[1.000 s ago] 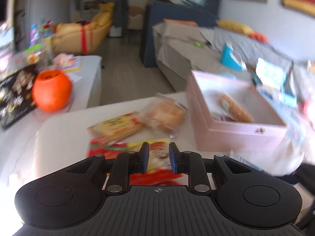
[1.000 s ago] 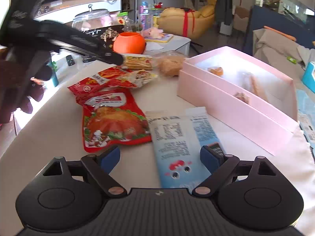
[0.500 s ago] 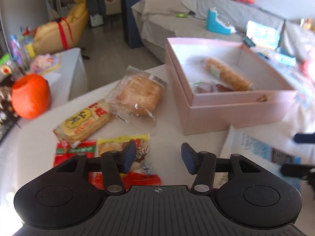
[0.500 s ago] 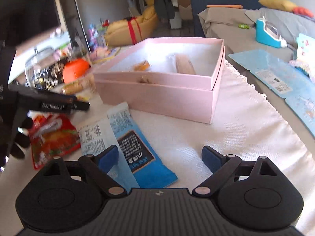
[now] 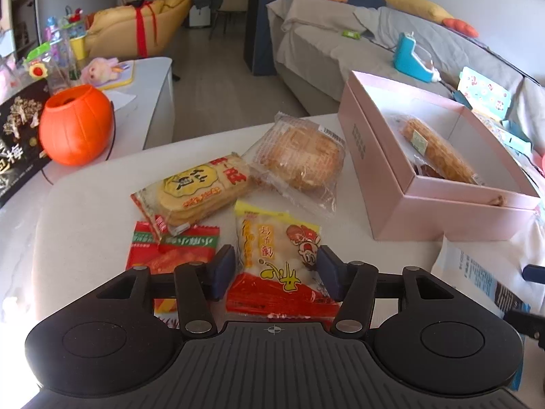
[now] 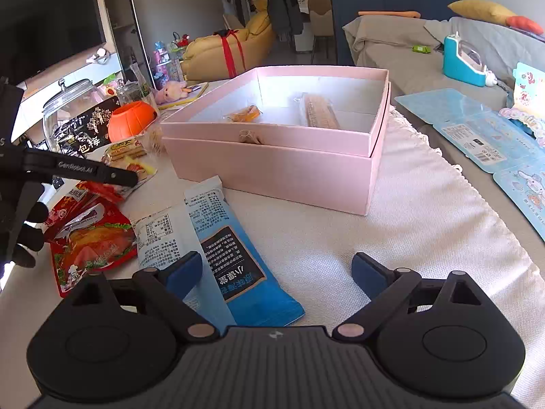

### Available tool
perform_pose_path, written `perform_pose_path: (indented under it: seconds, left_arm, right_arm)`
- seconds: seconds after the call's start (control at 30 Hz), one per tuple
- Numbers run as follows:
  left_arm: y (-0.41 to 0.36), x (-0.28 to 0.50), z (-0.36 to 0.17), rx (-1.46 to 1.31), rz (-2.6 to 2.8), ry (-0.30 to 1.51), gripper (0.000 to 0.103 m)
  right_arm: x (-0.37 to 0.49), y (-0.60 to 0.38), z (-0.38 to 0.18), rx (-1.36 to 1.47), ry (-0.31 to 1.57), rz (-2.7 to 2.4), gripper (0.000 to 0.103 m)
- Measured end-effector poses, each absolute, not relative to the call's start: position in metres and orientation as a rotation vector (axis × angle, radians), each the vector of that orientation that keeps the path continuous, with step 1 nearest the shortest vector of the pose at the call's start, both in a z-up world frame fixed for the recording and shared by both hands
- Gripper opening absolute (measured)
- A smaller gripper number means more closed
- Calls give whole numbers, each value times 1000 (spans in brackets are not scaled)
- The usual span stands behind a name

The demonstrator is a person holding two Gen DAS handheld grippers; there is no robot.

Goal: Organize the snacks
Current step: 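Grasp the thin yellow-and-red snack stick packet with the left gripper, then grasp and lift the blue printed packet with right while left carries the snack stick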

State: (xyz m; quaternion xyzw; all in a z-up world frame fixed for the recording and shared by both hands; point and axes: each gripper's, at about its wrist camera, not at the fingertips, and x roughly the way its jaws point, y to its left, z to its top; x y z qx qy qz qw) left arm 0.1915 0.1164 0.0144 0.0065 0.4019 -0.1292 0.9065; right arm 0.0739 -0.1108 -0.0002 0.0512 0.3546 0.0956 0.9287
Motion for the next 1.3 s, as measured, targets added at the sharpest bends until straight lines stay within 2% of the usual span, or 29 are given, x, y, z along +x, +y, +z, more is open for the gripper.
perform_pose_path:
  seconds: [0.27,0.37,0.4,0.43,0.47,0.5,1.0,1.3]
  left_arm:
    - [101,185,10,125,-304,802,65]
    - [111,181,11,73,-333,792,59]
    - [115,180,12,46,-346,788,53]
    - [119,179,14,25,-359,781,38]
    - [122,177,15,9,-372,773,35]
    - [124,175,17,-2,-378,766,24]
    - [115,190,11,-94,-378,752,22]
    - [136,141,38,-177,-441,704,21]
  right_arm:
    - [76,-108,-1,96,737,218,103]
    - [76,-111,-2,112,735,226,103]
    - [75,-111,-2,114,735,227,103]
    - [76,-111,-2,113,736,228,103]
    - [76,-110,-2,109,737,227,103]
    - [76,-109,-2,99,741,228,103]
    - [76,-108,-2,82,745,232,103]
    - [76,-95,20,62,732,367,102]
